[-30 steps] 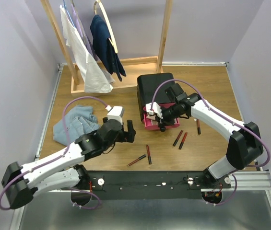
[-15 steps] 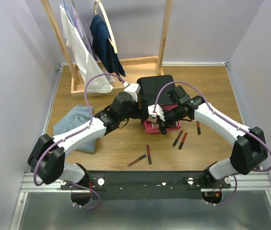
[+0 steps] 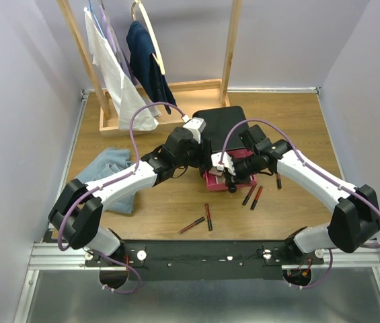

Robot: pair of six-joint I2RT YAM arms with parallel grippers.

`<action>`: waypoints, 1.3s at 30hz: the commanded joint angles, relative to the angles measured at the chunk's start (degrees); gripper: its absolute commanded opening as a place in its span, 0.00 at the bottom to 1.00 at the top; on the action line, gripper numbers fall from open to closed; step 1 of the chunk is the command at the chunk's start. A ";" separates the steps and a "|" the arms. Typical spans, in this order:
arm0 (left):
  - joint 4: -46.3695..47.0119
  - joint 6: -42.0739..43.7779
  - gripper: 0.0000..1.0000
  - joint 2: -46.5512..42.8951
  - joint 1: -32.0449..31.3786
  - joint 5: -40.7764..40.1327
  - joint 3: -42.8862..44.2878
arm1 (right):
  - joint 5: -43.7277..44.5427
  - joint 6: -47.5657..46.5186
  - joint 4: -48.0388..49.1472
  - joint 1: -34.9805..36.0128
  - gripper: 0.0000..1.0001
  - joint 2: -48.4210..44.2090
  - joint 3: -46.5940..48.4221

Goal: Organize the makeup
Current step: Open the drawer in the storage box.

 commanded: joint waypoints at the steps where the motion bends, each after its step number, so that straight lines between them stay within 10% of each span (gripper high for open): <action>1: 1.97 -0.62 0.71 1.45 0.75 -2.06 -1.01 | -10.38 -0.17 -5.00 0.88 0.00 -3.97 -2.05; 17: 3.82 -0.36 0.70 0.75 0.75 -1.89 -3.82 | -11.52 1.58 -6.58 1.85 0.02 -7.31 -4.96; 22: 3.99 -0.36 0.73 -0.57 0.75 -0.83 -4.35 | -10.74 5.01 -3.51 1.85 0.38 -8.46 -4.61; 25: 3.99 -0.53 0.74 -1.54 0.75 -0.31 -4.87 | -11.35 6.33 -3.60 1.85 0.42 -8.37 -1.72; 34: 3.64 -0.62 0.75 -4.70 0.75 -0.39 -5.76 | -9.16 15.92 3.71 1.76 0.28 -5.65 2.07; 39: 3.20 -0.44 0.75 -6.11 0.75 -0.74 -5.67 | -12.14 -6.64 -15.84 1.67 0.15 -3.45 4.88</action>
